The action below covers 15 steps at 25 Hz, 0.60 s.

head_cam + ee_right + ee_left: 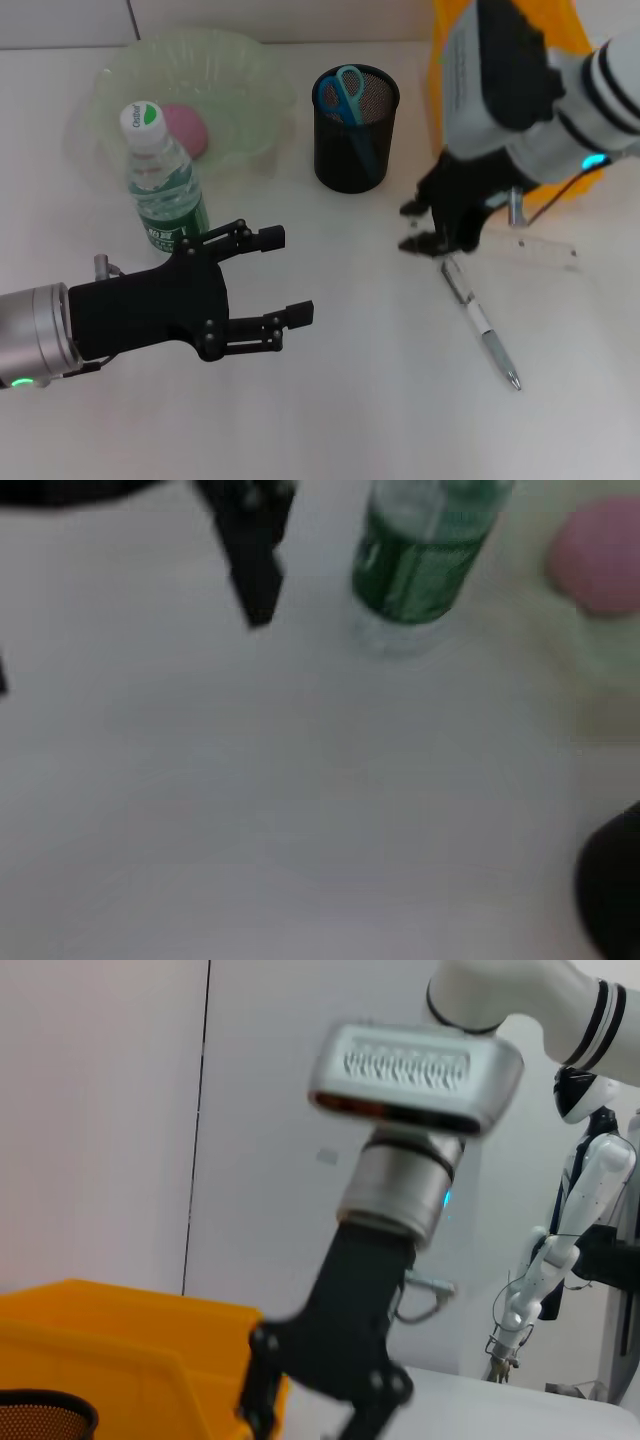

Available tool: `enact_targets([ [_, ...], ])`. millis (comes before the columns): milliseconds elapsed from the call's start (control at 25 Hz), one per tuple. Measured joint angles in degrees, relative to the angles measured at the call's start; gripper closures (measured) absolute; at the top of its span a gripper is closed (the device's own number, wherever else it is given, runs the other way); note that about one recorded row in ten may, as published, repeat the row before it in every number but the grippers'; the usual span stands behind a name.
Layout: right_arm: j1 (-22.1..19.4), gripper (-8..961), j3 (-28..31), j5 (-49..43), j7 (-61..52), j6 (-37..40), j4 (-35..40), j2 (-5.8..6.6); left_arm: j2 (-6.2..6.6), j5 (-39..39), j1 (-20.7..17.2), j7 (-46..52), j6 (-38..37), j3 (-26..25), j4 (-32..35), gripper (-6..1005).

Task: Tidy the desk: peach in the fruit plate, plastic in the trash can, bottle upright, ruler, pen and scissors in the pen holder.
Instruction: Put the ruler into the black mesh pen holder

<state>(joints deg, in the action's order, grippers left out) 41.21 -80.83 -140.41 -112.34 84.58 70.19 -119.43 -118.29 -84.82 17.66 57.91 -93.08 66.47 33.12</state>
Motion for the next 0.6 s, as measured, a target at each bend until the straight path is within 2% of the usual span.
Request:
enact_targets([
  [120,-1.52,582,3.93,1.90,-4.24,0.06,7.99,0.05,-0.05,0.00,0.00,0.01,0.00,-0.04,0.04,134],
  [160,-3.01,582,6.10,3.64,-5.46,-1.08,13.85,0.03,-0.09,0.00,0.02,0.01,0.00,-0.07,0.08,134],
  [200,-3.01,581,6.10,3.64,-5.46,-1.08,13.85,0.03,-0.11,0.00,0.04,0.01,0.00,-0.10,0.08,134],
  [320,-6.83,578,7.65,10.54,-5.58,-8.54,20.49,-0.06,-0.11,0.00,0.11,0.00,0.00,-0.15,0.10,134],
  [360,-9.83,577,7.80,19.15,-4.20,-15.99,21.97,-0.03,-0.11,0.00,0.14,-0.09,0.00,-0.19,0.10,134],
  [400,-9.83,576,7.80,19.15,-4.20,-15.99,21.97,-0.03,-0.11,0.00,0.14,-0.09,0.00,-0.19,0.10,134],
  [440,-11.77,575,7.73,24.83,-1.68,-19.64,21.61,-0.03,-0.12,0.00,0.17,-0.21,0.00,-0.20,0.10,134],
  [480,-14.36,574,7.47,36.62,5.29,-25.28,19.15,-0.10,-0.17,0.00,0.23,-0.39,0.01,-0.12,0.10,134],
  [520,-14.36,573,7.47,36.62,5.29,-25.28,19.15,-0.10,-0.17,0.00,0.23,-0.39,0.01,-0.12,0.10,134],
  [560,-16.11,571,7.32,51.14,15.49,-28.55,13.89,-0.15,-0.19,0.00,0.32,-0.43,0.00,0.05,0.08,134],
  [600,-16.11,570,7.32,51.14,15.49,-28.55,13.89,-0.15,-0.19,0.00,0.32,-0.43,0.00,0.05,0.08,134],
])
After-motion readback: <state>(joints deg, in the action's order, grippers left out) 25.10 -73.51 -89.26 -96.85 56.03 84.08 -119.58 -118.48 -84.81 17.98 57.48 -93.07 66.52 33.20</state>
